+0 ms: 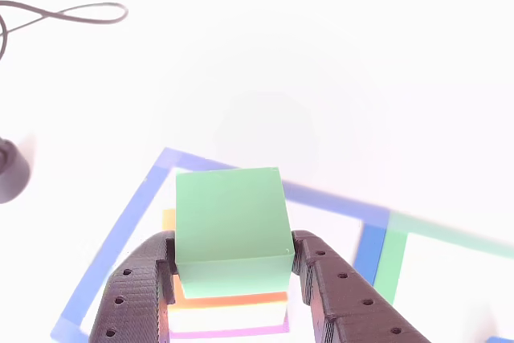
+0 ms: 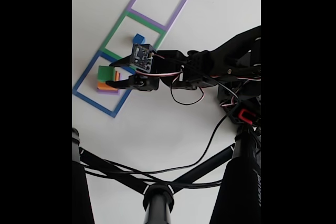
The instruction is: Tower of hanoi
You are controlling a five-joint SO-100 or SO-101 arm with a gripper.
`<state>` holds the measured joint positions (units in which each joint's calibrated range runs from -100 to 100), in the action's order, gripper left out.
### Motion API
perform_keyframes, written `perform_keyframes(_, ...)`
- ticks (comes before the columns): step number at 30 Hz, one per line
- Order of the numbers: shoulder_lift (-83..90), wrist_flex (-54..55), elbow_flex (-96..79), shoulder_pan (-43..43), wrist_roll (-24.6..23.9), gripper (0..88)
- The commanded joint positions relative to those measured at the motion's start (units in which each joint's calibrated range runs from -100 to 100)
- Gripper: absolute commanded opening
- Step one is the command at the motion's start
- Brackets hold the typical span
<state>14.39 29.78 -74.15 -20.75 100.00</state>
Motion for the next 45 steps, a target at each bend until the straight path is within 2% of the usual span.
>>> perform_keyframes(1,0.0,2.1,0.2,-0.3,0.0,6.3)
perform_keyframes(13,-2.6,4.7,0.0,-0.1,0.0,8.6)
perform_keyframes(22,-2.9,6.3,-0.9,0.3,0.0,22.2)
perform_keyframes(32,1.2,5.9,-0.2,1.8,0.0,24.0)
perform_keyframes(37,11.7,-7.8,2.9,3.6,0.0,22.3)
perform_keyframes(42,24.9,-34.3,12.2,5.8,0.0,18.5)
perform_keyframes(45,31.3,-48.5,17.7,6.8,0.0,11.7)
